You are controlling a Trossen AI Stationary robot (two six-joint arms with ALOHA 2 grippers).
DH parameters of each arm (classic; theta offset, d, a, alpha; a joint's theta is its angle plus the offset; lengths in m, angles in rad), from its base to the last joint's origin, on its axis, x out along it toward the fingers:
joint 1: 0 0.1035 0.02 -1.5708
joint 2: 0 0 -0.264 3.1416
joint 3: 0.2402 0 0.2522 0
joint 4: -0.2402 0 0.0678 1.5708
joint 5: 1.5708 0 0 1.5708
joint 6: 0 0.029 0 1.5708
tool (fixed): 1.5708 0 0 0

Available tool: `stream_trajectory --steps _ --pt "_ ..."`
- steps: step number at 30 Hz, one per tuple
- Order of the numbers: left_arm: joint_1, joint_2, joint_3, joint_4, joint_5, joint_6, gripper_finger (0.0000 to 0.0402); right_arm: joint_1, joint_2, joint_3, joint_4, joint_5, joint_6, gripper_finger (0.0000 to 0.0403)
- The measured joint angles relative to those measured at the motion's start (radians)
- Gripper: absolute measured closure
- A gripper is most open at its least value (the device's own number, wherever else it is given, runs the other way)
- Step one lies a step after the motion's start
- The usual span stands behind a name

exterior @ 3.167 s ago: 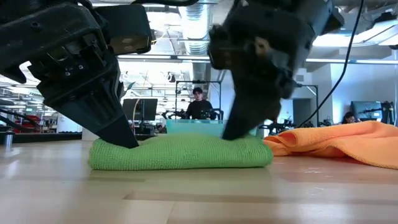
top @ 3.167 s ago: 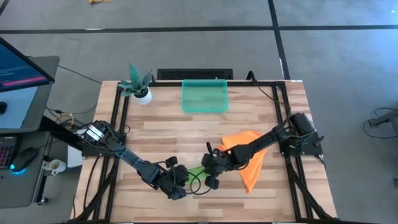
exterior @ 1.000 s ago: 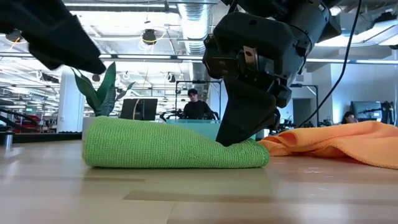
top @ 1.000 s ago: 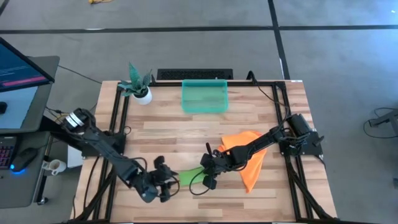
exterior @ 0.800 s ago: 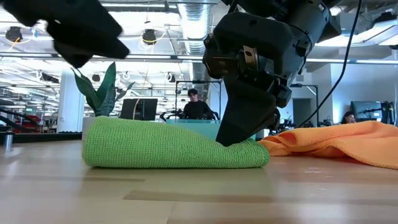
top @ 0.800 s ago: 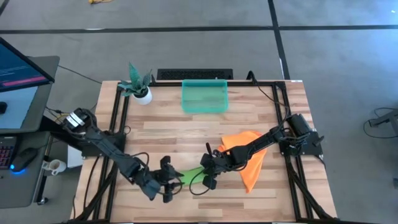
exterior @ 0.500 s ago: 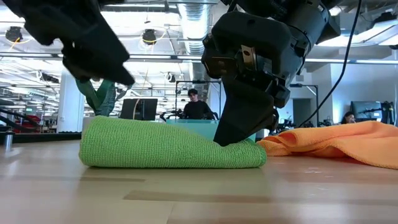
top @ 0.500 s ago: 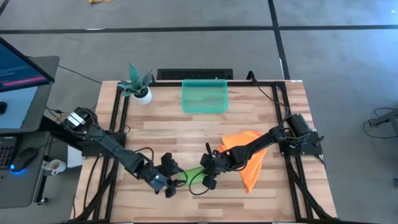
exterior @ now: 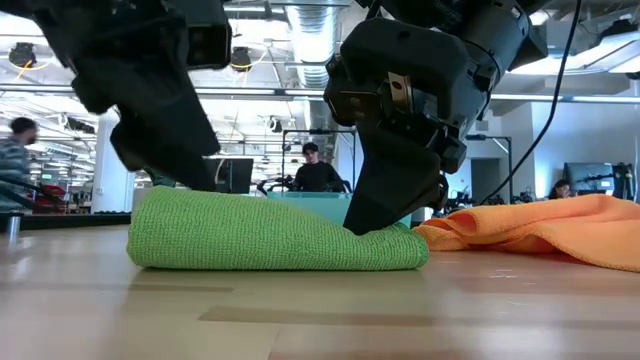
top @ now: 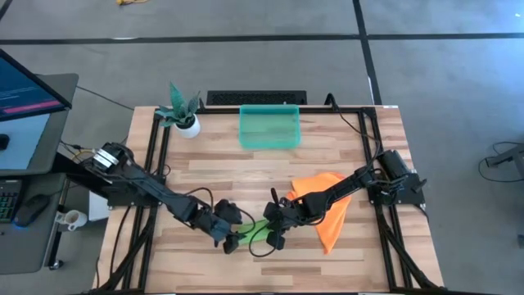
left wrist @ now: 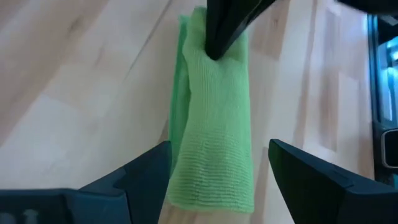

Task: Roll towel into tight, uniform cylinder
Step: Roll the green microfiber towel

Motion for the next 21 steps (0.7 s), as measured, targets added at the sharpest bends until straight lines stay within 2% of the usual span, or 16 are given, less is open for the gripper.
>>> stream_trajectory --steps 10,17,21 --pt "0.002 0.065 0.000 0.012 0.011 -0.008 0.0141 0.000 0.000 0.000 0.001 0.000 0.000 0.0380" --pt "0.002 0.110 0.002 0.044 0.108 -0.069 0.0141 0.000 0.000 0.000 0.002 0.000 -0.001 0.0380" --pt "0.002 0.157 0.006 0.083 0.113 -0.096 0.0141 -0.001 0.000 0.000 0.006 0.000 0.000 0.0377"
